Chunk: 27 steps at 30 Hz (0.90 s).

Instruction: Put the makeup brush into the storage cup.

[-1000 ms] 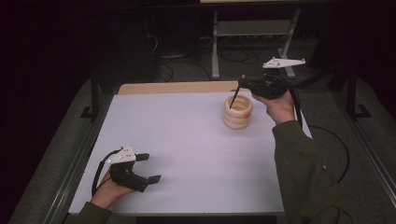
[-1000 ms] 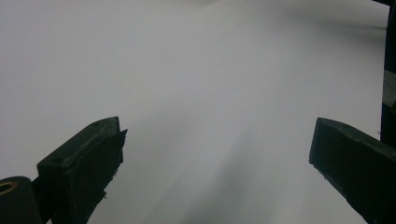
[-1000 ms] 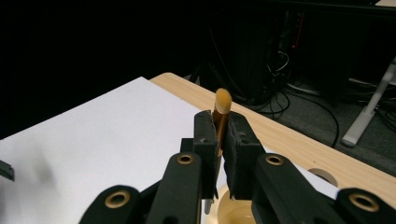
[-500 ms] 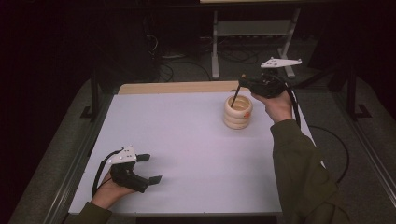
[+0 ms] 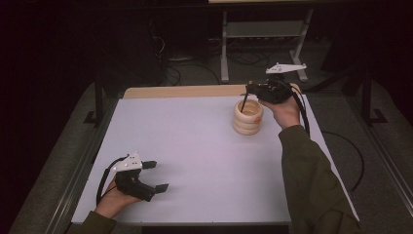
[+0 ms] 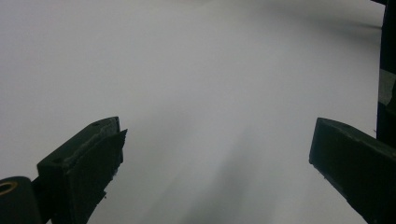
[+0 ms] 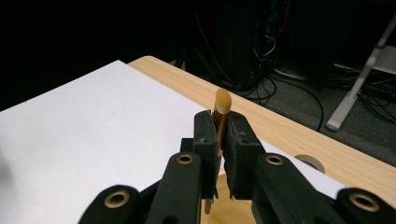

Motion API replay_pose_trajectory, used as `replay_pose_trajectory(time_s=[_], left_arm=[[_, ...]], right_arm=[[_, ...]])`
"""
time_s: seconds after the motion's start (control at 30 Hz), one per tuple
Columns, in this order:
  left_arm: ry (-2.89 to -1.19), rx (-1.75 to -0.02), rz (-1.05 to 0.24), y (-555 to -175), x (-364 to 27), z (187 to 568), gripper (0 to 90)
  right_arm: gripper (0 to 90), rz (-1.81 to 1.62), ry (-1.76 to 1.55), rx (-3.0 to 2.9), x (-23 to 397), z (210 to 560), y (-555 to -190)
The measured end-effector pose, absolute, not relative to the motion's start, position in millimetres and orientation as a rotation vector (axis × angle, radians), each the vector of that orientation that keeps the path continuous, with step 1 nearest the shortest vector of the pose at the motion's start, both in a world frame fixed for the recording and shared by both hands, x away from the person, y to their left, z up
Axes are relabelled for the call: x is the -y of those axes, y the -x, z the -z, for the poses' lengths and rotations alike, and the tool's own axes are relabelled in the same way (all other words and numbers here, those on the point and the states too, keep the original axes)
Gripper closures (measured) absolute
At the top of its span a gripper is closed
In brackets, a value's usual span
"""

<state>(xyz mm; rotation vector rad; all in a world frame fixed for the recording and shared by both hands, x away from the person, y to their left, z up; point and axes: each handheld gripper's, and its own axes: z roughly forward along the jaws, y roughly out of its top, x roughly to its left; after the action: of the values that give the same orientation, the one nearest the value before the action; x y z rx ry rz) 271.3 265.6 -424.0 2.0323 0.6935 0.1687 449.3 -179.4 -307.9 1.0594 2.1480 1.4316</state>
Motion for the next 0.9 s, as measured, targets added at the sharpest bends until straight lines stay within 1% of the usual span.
replay_pose_trajectory(time_s=[0.33,0.83,0.87,0.9], left_arm=[[-2.037,-0.690,-0.171,-271.1,-265.8,423.8,2.5],[-2.039,-0.685,-0.171,-271.0,-265.6,423.8,2.5],[-2.039,-0.687,-0.171,-271.0,-265.6,423.8,2.5],[-2.039,-0.686,-0.170,-271.0,-265.6,423.9,2.5]], right_arm=[[83.1,-1.404,-1.069,-2.170,173.5,315.5,-452.9],[82.1,-1.374,-1.104,-2.183,175.9,332.1,-456.9],[77.2,-1.377,-1.107,-2.180,176.4,333.0,-457.2],[77.2,-1.379,-1.112,-2.179,176.7,333.1,-457.3]])
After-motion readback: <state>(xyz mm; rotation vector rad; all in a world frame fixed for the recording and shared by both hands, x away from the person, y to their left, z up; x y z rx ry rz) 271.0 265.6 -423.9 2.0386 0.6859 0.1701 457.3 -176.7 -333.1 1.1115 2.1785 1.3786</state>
